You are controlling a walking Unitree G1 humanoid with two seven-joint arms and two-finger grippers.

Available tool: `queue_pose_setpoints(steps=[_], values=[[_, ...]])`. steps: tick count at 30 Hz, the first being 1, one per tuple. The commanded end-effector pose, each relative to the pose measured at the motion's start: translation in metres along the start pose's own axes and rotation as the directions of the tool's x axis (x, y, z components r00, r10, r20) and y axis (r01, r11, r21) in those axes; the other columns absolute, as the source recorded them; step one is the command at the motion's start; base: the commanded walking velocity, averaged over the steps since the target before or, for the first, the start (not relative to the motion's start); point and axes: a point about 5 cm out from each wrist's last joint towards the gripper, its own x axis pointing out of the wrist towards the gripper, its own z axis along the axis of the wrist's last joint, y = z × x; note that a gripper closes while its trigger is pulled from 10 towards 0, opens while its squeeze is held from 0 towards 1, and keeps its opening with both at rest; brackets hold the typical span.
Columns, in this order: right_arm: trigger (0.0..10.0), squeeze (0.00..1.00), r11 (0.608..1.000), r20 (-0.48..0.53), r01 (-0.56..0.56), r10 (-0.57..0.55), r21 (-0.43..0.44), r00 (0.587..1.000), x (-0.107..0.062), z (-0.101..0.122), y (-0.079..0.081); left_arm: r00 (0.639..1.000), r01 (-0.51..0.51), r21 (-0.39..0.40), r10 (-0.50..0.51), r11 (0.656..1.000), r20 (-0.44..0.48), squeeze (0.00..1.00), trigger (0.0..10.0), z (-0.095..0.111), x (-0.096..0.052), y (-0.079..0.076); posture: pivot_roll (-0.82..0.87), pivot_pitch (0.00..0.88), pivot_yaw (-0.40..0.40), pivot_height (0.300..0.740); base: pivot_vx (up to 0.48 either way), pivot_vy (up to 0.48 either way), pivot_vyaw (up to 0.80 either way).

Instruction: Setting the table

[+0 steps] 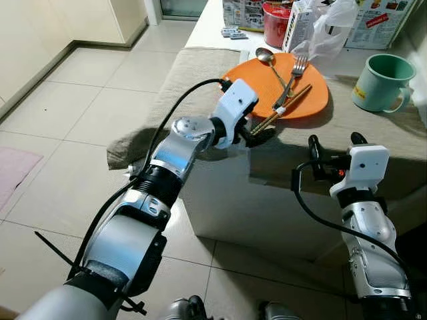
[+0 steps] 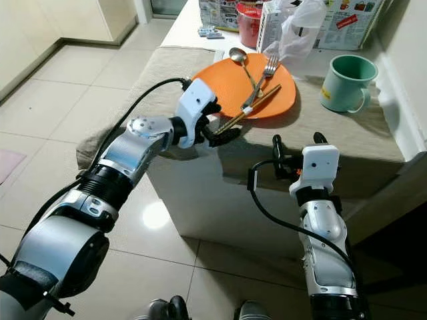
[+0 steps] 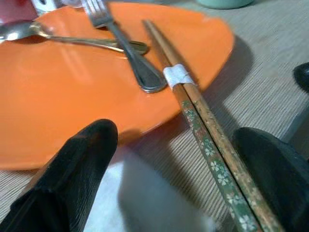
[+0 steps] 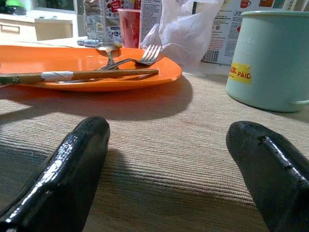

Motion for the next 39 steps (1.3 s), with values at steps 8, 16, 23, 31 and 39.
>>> queue_pose_setpoints(steps=[8,16,23,31,39], values=[[10.0,0.0,1.0,-0.153,-0.01,0.01,0.001,0.988,-0.011,-0.03,0.003,0.999,-0.024,-0.066,0.027,0.998,0.038,0.0,10.0,0.015,-0.001,-0.004,-0.19,0.115,0.092,0.74,0.0,0.0,0.0],[10.0,0.0,1.0,-0.151,-0.011,0.011,0.001,0.989,-0.009,-0.031,0.002,0.999,-0.036,-0.075,0.038,0.997,0.026,0.0,10.0,0.01,-0.001,-0.006,-0.19,0.115,0.092,0.74,0.0,0.0,0.0],[10.0,0.0,1.0,-0.144,-0.014,0.015,0.005,0.989,-0.008,-0.029,0.004,1.0,-0.019,-0.109,0.02,0.994,0.008,0.0,10.0,0.01,-0.001,-0.016,-0.19,0.117,0.091,0.74,0.0,0.0,0.0],[10.0,0.0,1.0,-0.146,-0.014,0.014,0.003,0.989,-0.008,-0.03,0.003,1.0,0.002,-0.145,-0.003,0.989,-0.008,0.0,10.0,0.005,0.001,-0.024,-0.19,0.123,0.092,0.74,0.0,0.0,0.0],[10.0,0.0,1.0,-0.146,-0.014,0.013,0.0,0.989,-0.009,-0.029,0.003,0.999,0.0,-0.171,-0.008,0.985,-0.047,0.0,10.0,0.001,0.001,-0.029,-0.19,0.125,0.092,0.74,0.0,0.0,0.0]])
